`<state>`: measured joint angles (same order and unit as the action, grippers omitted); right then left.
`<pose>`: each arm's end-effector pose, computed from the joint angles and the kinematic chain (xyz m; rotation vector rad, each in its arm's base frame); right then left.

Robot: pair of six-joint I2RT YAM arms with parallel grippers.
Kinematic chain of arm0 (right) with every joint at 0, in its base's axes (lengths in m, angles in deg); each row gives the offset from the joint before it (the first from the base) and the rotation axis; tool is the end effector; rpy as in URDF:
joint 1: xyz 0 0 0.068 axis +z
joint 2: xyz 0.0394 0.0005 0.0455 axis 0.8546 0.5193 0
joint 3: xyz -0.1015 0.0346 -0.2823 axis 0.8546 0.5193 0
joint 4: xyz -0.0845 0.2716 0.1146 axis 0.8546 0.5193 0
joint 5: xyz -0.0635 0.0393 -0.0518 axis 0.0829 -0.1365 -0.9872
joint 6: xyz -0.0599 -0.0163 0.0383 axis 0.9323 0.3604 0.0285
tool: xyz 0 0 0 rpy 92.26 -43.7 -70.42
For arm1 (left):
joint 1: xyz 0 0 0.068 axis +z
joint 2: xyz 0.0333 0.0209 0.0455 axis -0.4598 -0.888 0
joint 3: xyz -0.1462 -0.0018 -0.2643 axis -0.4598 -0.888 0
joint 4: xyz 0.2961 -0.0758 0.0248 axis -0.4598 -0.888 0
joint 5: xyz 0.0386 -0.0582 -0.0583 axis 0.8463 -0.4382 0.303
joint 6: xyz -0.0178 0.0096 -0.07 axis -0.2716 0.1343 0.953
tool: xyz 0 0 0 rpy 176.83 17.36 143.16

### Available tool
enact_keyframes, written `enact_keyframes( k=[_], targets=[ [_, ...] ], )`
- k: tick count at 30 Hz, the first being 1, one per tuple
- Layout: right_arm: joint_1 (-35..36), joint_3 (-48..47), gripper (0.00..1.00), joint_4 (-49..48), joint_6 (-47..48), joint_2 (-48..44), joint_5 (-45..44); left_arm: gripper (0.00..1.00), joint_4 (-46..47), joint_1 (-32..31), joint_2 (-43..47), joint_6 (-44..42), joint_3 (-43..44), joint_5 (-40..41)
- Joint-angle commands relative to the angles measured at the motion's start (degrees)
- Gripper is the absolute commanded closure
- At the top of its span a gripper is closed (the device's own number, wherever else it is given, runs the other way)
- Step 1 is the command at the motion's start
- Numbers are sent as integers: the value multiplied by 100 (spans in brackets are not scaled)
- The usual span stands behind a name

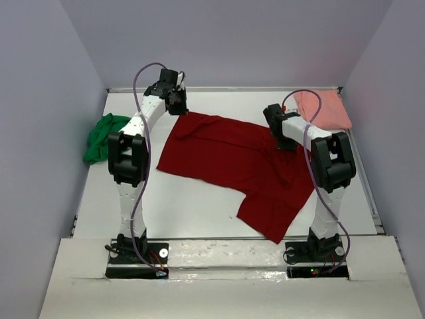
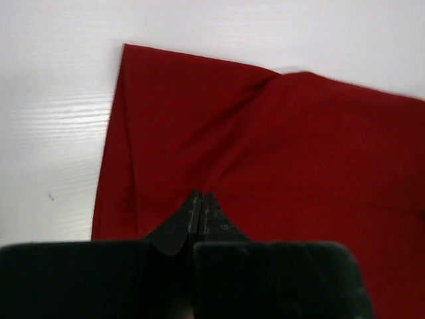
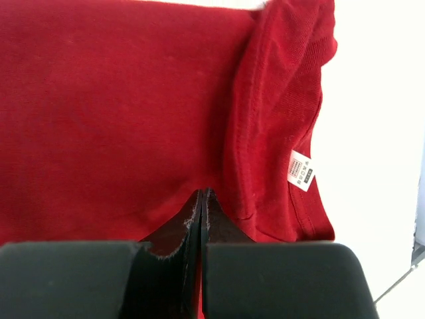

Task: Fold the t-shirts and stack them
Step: Fold the tshirt

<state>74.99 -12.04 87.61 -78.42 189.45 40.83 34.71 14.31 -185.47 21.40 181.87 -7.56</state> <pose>0.4503 0.0920 0.1589 0.2673 2.5757 -0.7517 0.5566 -0.1371 0.2819 0.0803 2.3110 -0.3732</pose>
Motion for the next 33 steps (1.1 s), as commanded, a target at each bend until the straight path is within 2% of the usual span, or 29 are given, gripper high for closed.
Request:
enact_keyframes(
  k=[1, 7, 15, 23, 33],
  targets=[
    [200, -416, 100, -193, 120, 58, 49, 100, 236, -4, -242, -348, 73, -1313],
    [315, -584, 100, -158, 270, -144, 136, 100, 139, 5, -744, -366, 512, -1595],
    [377, -417, 100, -140, 375, -592, 101, 100, -362, 32, -1807, -181, 1706, -1737],
    [377, -311, 100, -114, 446, -1102, 242, 100, -195, 181, -2036, 29, 1752, -1719],
    [429, -329, 100, 88, 455, -1366, 330, 100, -389, 681, -2335, 592, 1901, -1244]
  ],
)
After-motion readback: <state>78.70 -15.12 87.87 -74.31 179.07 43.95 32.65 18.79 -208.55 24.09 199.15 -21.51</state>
